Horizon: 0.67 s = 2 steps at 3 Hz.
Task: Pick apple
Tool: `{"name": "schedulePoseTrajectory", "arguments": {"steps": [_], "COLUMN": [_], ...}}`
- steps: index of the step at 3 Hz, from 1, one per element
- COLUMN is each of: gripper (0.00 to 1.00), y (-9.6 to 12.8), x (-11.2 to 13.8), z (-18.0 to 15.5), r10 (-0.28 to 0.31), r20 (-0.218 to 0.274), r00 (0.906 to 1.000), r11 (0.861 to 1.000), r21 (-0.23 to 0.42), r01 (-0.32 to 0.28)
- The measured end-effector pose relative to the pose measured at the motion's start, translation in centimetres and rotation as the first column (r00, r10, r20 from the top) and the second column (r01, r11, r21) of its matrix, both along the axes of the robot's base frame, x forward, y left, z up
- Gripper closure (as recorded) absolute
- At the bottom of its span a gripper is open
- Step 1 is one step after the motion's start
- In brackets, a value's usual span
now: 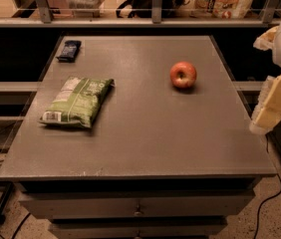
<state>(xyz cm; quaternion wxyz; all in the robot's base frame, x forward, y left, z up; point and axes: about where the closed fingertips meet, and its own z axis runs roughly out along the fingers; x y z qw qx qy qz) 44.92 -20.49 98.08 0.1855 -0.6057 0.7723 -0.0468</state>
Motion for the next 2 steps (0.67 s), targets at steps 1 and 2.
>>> {"name": "schedulePoseTrajectory", "arguments": {"steps": [1, 2], "gripper": [0.00, 0.00], "y": [1.0, 2.3], "x": [2.1, 4.4], "z": [-0.3, -1.3], "r10": [-0.006, 0.014], "r20": [0.038, 0.042], "r00": [0.9993, 0.9990], "r11": [0.999, 0.998], "r21": [0.053, 0.065], "r01": [0.004, -0.017]}}
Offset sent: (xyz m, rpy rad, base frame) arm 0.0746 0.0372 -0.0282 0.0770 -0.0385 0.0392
